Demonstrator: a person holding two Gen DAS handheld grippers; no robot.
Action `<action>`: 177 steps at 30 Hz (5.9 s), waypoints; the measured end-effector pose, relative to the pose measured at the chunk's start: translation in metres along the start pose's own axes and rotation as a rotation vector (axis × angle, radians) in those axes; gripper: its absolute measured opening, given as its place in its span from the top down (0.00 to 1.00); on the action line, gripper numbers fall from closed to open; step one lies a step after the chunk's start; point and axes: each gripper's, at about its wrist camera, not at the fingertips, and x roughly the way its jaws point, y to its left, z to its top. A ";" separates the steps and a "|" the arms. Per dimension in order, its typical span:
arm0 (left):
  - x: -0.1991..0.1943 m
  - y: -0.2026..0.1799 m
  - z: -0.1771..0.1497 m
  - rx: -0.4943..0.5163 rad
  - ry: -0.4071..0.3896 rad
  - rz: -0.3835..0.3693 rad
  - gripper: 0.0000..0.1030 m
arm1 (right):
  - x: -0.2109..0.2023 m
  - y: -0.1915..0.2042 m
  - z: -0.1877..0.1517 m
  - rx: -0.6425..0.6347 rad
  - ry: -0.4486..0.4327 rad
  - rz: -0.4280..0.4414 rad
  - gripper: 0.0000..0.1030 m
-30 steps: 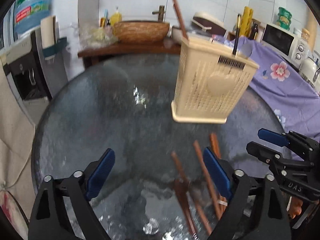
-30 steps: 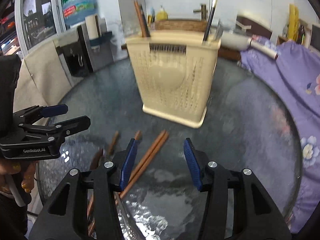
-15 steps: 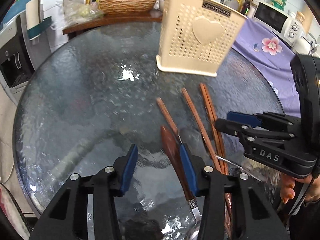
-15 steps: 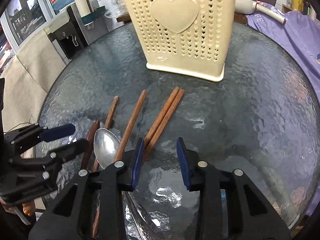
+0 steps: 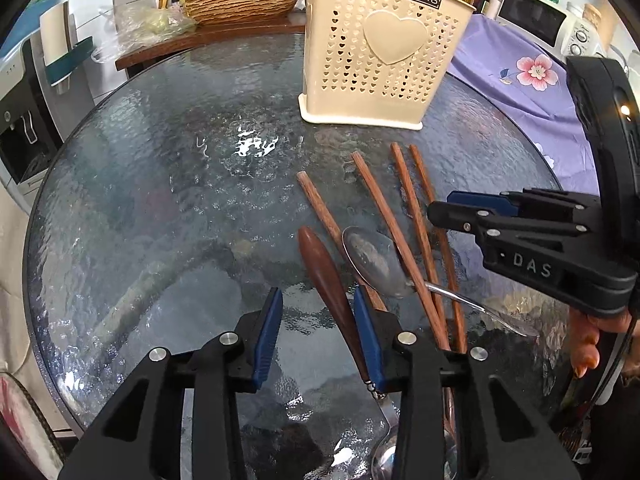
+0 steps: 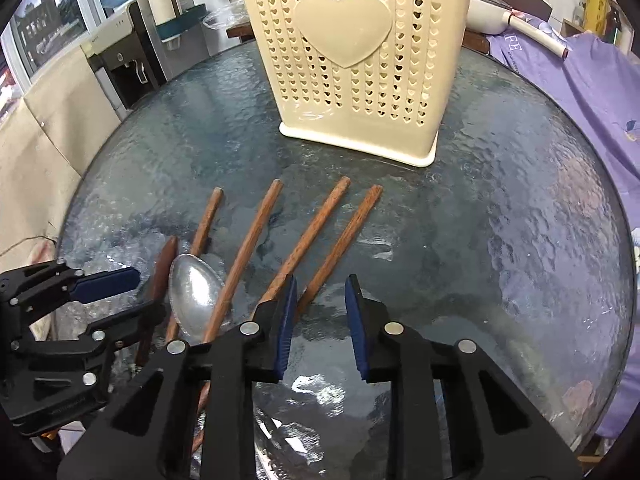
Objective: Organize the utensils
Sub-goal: 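Grasp the wooden-handled spoon with the left tool while the right grasps a wooden chopstick, then lift both utensils over the cream basket and open both tools to drop them in, then move both open tools back down to the remaining chopsticks on the table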
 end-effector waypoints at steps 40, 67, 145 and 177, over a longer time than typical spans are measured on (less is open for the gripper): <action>0.023 -0.005 0.039 -0.040 -0.018 0.028 0.84 | 0.019 -0.013 0.039 0.143 -0.083 0.035 0.93; -0.078 0.009 0.057 -0.098 -0.337 0.025 0.86 | -0.147 -0.021 0.015 -0.003 -0.518 0.257 0.93; -0.035 -0.023 0.200 -0.119 -0.449 0.065 0.86 | -0.120 -0.045 0.128 -0.021 -0.719 0.009 0.94; -0.010 0.022 0.059 -0.190 -0.195 0.057 0.44 | -0.057 -0.012 0.008 -0.018 -0.242 0.066 0.50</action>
